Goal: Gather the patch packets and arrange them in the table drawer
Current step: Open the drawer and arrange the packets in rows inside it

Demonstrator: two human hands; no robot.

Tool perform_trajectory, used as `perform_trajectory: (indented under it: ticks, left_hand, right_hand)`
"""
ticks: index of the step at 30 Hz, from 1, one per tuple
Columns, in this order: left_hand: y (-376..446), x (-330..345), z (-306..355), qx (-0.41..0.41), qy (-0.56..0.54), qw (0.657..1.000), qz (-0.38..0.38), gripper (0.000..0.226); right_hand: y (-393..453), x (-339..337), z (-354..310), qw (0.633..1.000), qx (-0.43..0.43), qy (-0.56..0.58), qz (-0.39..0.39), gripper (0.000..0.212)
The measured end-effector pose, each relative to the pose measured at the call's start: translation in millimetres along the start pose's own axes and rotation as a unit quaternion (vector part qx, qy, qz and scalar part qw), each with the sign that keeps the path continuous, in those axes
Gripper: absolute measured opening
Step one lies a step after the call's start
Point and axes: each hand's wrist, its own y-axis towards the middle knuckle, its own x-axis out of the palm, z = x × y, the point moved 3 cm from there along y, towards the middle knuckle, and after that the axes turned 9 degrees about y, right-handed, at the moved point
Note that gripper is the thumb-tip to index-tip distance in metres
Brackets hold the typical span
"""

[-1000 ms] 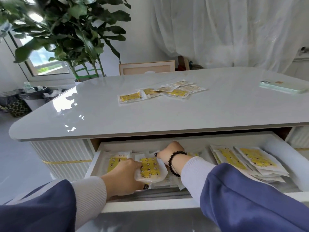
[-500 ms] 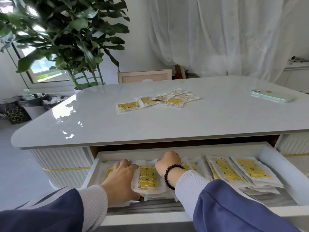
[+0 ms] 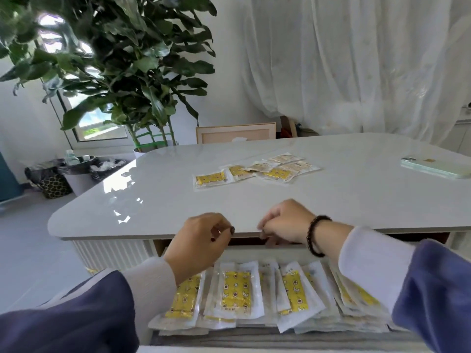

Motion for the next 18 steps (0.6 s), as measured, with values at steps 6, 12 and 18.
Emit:
perform_trajectory:
  ticks: [6, 12, 18]
  left_hand:
    - [55, 20, -33, -0.08, 0.06, 0.995, 0.008, 0.02]
    - [111, 51, -55, -0.15, 0.118, 0.981, -0.018, 0.053]
    - [179, 70, -73, -0.108, 0.197, 0.974, 0.018, 0.069]
  right_hand:
    - [46, -55, -7, 0.981, -0.08, -0.078, 0.157, 0.018]
    - [93, -85, 29, 0.929, -0.139, -0.273, 0.209, 0.025]
    - [149, -101, 38, 0.907, -0.152, -0.308, 0.241, 0.029]
